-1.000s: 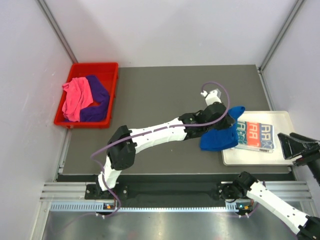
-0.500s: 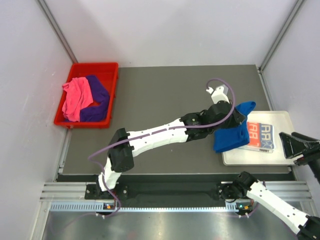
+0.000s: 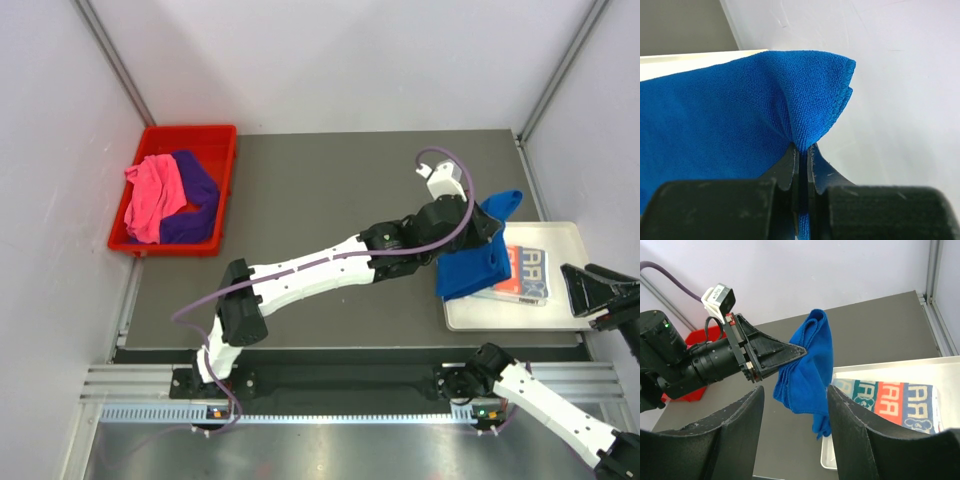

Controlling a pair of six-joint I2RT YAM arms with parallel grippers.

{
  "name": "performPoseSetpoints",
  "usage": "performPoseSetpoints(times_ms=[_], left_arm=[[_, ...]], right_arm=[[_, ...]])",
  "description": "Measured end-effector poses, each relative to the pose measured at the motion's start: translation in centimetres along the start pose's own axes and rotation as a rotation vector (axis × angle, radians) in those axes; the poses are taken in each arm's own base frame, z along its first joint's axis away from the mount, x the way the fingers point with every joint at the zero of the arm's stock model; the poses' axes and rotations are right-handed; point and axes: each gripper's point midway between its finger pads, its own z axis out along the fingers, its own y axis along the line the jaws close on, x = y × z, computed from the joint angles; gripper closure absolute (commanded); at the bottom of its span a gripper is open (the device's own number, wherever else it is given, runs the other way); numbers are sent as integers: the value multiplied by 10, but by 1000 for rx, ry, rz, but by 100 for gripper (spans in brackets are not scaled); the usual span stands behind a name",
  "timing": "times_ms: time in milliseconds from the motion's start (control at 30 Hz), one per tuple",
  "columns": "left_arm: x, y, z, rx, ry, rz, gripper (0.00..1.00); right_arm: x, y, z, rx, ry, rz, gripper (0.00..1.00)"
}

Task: Fold and stack the towels
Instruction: Neatly place the folded towel into the bin

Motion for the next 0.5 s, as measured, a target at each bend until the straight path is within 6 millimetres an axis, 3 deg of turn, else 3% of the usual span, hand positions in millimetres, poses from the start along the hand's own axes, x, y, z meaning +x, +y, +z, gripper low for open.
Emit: performPoseSetpoints(times_ms=[267,400,500], left_arm=[[-4,-15,10,37,-9,-5,100],[13,2,30,18,20,-3,100],[35,29,50,-21,61,4,100]], right_arm=[[0,0,0,0,1,0,47],[1,0,0,2,3,0,47],[2,-1,0,5,6,-2,47]])
